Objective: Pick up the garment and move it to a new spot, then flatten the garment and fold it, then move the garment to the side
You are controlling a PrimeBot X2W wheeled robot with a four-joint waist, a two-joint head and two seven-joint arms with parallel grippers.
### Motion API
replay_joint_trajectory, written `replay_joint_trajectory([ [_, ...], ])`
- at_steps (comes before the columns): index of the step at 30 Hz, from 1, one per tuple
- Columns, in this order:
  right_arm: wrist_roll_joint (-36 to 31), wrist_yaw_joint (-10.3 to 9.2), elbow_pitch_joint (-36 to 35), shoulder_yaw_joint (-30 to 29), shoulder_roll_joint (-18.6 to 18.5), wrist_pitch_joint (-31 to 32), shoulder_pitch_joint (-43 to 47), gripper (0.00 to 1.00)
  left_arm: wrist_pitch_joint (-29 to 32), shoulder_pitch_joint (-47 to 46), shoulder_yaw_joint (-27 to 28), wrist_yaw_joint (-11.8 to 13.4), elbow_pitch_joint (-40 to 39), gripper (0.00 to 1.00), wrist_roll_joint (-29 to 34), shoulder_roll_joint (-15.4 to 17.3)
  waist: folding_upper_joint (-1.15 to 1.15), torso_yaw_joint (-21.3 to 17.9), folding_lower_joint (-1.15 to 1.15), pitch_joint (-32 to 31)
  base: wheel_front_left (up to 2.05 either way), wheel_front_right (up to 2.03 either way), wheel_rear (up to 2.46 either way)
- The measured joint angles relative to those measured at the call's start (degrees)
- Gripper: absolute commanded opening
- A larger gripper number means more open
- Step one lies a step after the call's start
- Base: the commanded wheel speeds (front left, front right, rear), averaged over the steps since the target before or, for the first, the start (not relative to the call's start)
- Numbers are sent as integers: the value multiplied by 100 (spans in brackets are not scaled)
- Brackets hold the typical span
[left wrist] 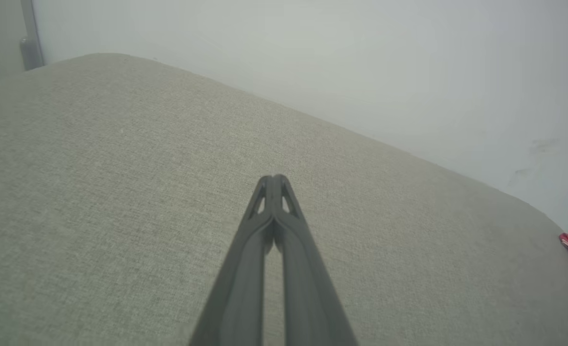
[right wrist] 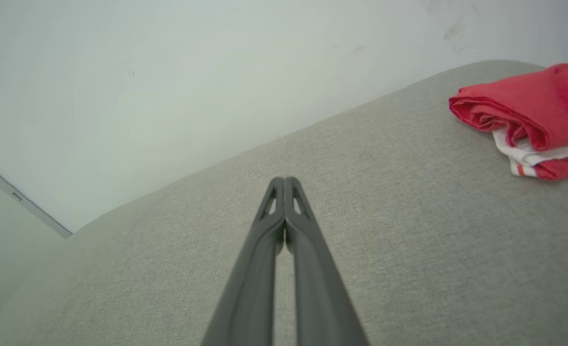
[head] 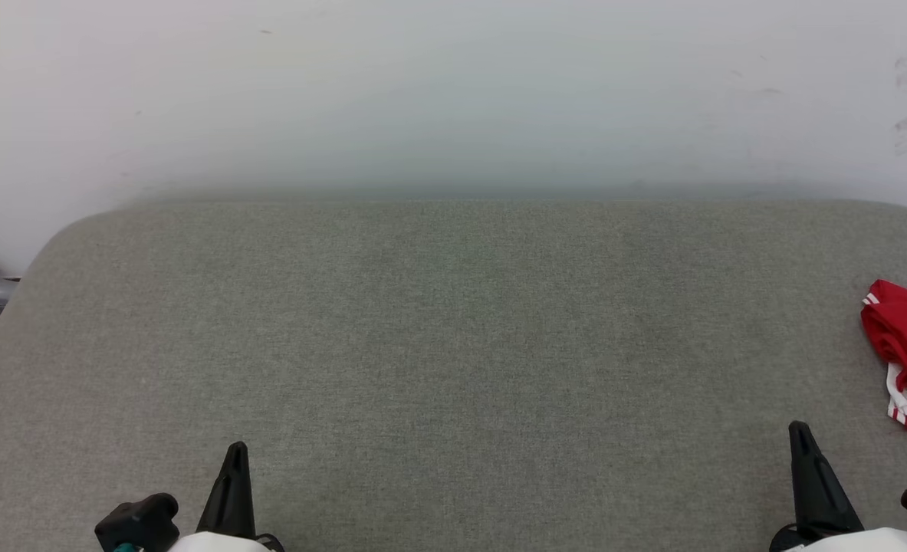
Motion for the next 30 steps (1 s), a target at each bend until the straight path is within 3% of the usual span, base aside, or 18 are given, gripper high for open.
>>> replay_joint_trajectory([
  [30, 2558, -1, 296, -32, 7, 654, -514, 0, 653, -467, 231, -269, 270, 0, -2730, -4, 0, -29, 0, 53, 0, 0, 0],
])
